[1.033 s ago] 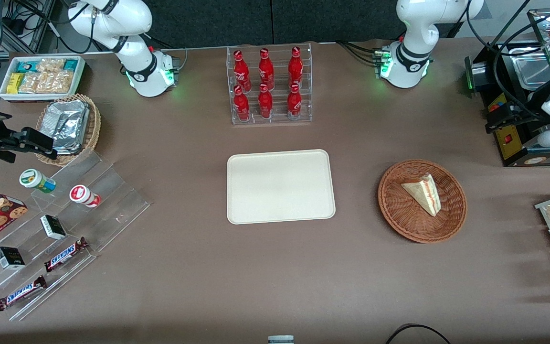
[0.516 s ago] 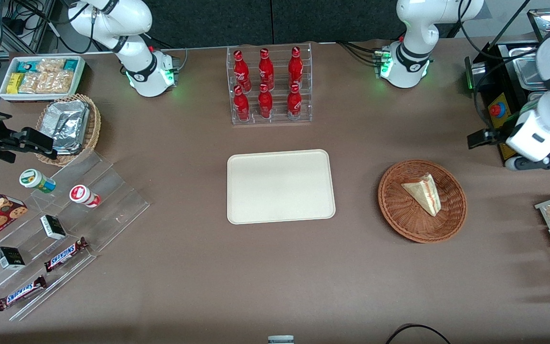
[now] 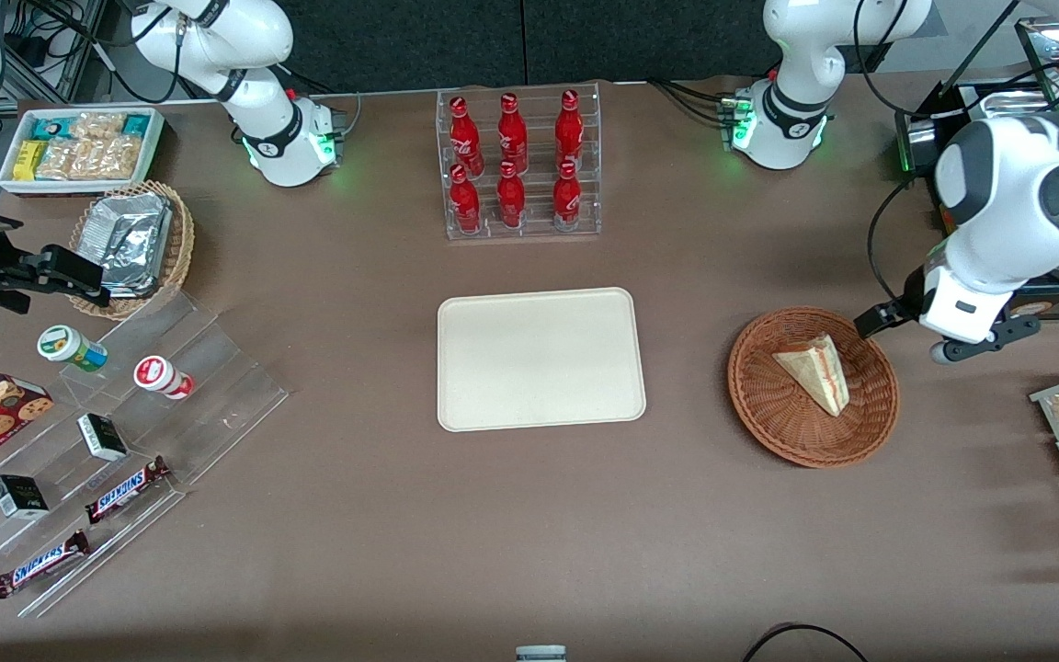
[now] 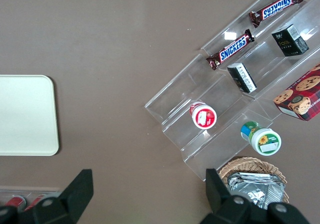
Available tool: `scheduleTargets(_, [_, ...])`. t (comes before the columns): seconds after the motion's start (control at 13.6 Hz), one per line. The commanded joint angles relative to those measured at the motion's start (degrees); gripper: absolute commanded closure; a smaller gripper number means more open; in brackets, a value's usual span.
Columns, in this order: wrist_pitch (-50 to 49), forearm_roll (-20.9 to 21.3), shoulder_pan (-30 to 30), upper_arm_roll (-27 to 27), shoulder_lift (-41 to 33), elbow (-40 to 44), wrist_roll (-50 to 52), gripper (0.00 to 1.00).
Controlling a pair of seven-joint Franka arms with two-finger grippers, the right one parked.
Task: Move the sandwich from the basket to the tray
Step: 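Lower the open left gripper over the wrapped sandwich in the basket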
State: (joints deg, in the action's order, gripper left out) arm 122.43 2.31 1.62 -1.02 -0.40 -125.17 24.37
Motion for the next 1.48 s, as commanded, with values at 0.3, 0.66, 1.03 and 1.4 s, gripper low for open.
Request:
scheduleTargets(0.3, [11.33, 0.06, 2.42, 0.14, 4.26, -2.61, 13.95, 0.0])
scheduleTargets(0.66, [11.87, 0.15, 2.77, 1.46, 8.21, -2.71, 13.6, 0.0])
scheduleTargets(1.03, [11.96, 0.06, 2.77, 1.54, 11.29, -2.79, 13.78, 0.0])
scheduleTargets(1.4, [13.88, -4.23, 2.6, 1.46, 13.49, -2.62, 14.04, 0.0])
